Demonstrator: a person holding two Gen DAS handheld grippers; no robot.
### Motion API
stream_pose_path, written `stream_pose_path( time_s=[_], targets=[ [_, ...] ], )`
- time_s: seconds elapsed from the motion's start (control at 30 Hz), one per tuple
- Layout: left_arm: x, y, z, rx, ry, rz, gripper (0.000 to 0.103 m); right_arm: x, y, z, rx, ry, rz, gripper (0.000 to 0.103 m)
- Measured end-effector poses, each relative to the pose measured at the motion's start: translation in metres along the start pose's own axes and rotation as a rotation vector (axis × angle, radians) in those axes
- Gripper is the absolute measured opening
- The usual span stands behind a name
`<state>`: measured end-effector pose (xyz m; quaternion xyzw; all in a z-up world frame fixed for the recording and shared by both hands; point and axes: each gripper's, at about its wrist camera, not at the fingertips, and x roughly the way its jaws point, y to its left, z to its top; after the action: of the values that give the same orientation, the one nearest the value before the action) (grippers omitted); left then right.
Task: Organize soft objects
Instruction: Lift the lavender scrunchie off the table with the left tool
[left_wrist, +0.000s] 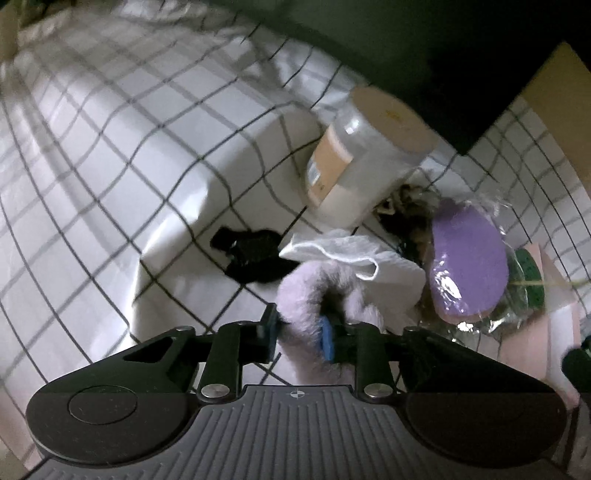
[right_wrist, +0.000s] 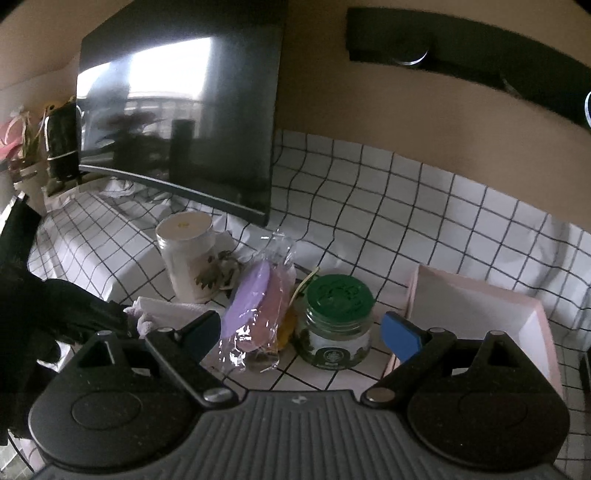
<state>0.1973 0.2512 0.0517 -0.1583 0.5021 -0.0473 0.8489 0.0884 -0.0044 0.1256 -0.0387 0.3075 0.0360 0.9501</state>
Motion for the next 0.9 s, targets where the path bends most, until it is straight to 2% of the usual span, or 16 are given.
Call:
stream_pose_path(
  time_s=[0.17, 0.3, 0.43, 0.6, 0.67, 0.7, 0.8, 0.83, 0.9],
  targets=[
    [-0.026, 0.007, -0.013, 0.119, -0.114, 0.002, 0.021, 0.008, 0.000, -0.006, 0.003, 0.034, 0.042, 0.095],
    [-0.055, 0.025, -0.014, 0.183, -0.188, 0.025, 0.020, 0.009, 0.022, -0.012, -0.069, 0.048, 0.079, 0.095],
    [-0.077, 0.056, -0.006, 0.159, -0.218, 0.037, 0.018, 0.017, 0.062, -0.014, -0.158, 0.054, 0.125, 0.095],
    [-0.094, 0.096, -0.006, 0.113, -0.226, 0.008, 0.017, 0.038, 0.115, -0.007, -0.236, 0.058, 0.222, 0.090],
    [-0.094, 0.107, -0.009, 0.085, -0.179, -0.060, 0.014, 0.052, 0.133, 0.000, -0.267, 0.067, 0.254, 0.085],
    [-0.091, 0.112, -0.010, 0.049, -0.141, -0.136, 0.014, 0.058, 0.140, 0.003, -0.278, 0.086, 0.252, 0.080],
    [-0.079, 0.115, -0.009, -0.043, -0.056, -0.335, 0.014, 0.061, 0.140, 0.008, -0.263, 0.122, 0.265, 0.080],
    [-0.076, 0.111, -0.008, -0.055, -0.049, -0.364, 0.015, 0.058, 0.138, 0.007, -0.266, 0.129, 0.259, 0.080],
    [-0.072, 0.096, -0.005, -0.040, -0.059, -0.375, 0.015, 0.051, 0.134, 0.003, -0.277, 0.136, 0.226, 0.080]
  ],
)
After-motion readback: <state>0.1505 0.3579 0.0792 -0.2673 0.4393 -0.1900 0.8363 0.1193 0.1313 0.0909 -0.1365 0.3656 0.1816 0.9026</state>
